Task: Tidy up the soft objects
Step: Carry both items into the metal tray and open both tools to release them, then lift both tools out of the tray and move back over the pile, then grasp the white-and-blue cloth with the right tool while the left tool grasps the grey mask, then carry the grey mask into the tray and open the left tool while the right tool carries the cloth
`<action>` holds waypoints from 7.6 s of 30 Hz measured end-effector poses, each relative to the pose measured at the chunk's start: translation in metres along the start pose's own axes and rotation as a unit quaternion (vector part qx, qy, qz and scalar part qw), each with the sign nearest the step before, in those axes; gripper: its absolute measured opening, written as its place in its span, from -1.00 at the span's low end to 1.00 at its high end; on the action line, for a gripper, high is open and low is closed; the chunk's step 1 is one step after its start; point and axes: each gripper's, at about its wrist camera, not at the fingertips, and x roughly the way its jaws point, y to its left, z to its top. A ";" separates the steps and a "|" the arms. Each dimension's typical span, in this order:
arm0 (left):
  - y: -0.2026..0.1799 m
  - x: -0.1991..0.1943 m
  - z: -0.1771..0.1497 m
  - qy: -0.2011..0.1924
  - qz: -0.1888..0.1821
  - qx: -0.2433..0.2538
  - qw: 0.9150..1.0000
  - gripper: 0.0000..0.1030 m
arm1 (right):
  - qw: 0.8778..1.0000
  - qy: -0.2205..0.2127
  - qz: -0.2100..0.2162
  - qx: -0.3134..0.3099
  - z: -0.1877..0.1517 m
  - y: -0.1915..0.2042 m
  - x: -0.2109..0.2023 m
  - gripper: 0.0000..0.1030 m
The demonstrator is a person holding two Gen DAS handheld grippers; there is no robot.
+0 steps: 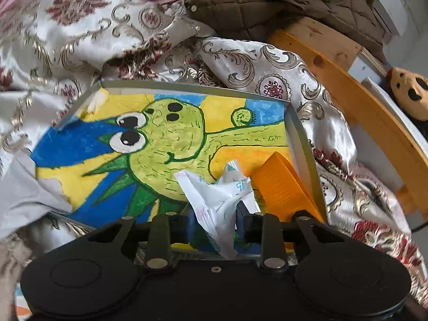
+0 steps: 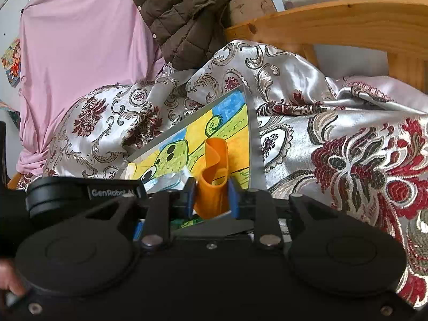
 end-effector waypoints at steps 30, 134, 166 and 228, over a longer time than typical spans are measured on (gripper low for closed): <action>0.078 -0.188 -0.062 -0.194 0.010 -0.029 0.980 0.98 | 0.984 -0.150 -0.015 -0.095 -0.035 0.065 -0.185 0.99; 0.210 -0.186 -0.187 -0.065 -0.086 -0.026 0.994 0.90 | 0.964 -0.050 0.009 -0.263 -0.182 0.164 -0.175 0.58; 0.217 -0.166 -0.181 -0.046 -0.140 -0.055 0.988 -0.84 | 0.956 -0.024 0.020 -0.292 -0.176 0.179 -0.151 -0.92; 0.059 -0.127 -0.001 -0.163 -0.033 -0.015 0.986 -0.93 | 0.981 -0.126 0.143 0.029 -0.014 0.022 -0.065 -0.93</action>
